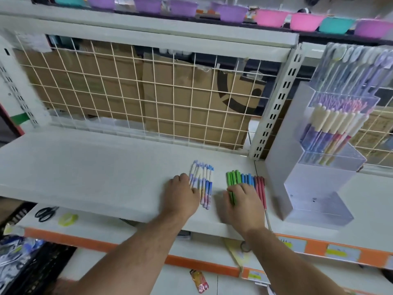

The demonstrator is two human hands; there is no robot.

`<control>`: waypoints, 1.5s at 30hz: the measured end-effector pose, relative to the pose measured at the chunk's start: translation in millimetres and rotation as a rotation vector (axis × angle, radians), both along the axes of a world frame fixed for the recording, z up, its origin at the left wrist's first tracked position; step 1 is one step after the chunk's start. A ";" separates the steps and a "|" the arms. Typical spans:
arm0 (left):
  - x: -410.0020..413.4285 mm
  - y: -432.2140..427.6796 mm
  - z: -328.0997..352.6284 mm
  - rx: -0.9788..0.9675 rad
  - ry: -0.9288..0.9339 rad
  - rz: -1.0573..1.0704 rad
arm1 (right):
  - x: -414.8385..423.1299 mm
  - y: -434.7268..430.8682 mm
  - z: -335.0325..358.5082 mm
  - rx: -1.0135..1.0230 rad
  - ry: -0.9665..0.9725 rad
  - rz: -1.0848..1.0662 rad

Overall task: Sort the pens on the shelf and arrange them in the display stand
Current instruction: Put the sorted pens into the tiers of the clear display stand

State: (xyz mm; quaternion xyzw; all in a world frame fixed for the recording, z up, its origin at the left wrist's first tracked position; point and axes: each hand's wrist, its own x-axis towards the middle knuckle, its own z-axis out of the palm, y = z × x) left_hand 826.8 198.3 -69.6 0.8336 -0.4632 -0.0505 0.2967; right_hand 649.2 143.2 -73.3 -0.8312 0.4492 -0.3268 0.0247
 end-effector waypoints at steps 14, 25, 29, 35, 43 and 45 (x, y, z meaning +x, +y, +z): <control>-2.7 -1.2 -9.7 0.177 -0.193 0.177 | 0.7 3.4 -1.6 0.014 -0.010 -0.012; -3.7 -0.9 -8.5 0.212 -0.231 0.152 | -0.7 3.3 -2.4 0.052 -0.016 -0.031; -1.4 -0.5 -9.2 0.196 -0.198 0.142 | -0.6 2.4 -3.2 0.048 -0.011 -0.045; -4.3 8.3 5.4 -0.052 0.064 0.053 | 1.0 4.9 4.2 0.045 -0.021 -0.040; -31.1 11.3 34.0 -0.249 0.419 -0.065 | 14.2 16.1 49.6 0.459 -0.390 0.017; -43.9 10.4 36.3 -0.260 0.496 -0.106 | 16.3 19.2 63.7 0.595 -0.524 0.041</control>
